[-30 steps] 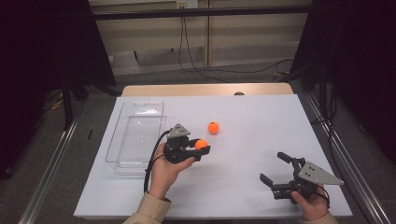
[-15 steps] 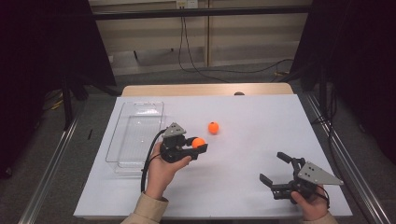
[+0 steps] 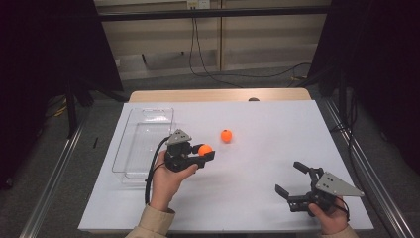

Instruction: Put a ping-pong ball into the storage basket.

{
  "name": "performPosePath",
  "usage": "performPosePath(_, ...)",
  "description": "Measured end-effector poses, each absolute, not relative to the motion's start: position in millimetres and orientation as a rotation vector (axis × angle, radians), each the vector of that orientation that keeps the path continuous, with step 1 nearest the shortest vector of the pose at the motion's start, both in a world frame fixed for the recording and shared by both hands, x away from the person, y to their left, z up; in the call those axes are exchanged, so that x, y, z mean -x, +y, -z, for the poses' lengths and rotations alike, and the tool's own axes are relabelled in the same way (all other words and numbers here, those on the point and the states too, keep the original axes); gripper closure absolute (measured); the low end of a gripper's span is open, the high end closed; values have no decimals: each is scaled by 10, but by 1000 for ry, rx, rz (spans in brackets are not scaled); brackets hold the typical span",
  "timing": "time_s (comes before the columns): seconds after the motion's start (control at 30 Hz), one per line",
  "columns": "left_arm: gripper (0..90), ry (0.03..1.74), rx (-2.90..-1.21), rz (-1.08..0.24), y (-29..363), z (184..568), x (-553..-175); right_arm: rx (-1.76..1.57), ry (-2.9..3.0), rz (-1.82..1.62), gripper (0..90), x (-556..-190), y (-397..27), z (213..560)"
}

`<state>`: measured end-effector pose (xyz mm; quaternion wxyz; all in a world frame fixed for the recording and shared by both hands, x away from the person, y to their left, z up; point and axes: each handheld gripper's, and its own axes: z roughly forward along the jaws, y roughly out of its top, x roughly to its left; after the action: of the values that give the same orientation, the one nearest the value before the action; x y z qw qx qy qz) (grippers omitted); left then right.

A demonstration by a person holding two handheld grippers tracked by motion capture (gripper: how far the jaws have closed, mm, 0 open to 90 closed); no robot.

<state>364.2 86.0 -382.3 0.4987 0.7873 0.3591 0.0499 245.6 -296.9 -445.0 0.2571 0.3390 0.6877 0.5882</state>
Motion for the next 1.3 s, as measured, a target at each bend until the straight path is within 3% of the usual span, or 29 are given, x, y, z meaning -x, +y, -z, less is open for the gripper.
performPosePath(1.3, 509, 939, -1895, -205, 1084, 3780, -3696, -920, 1863, -1596, 10, -2436, -2980, 4448)
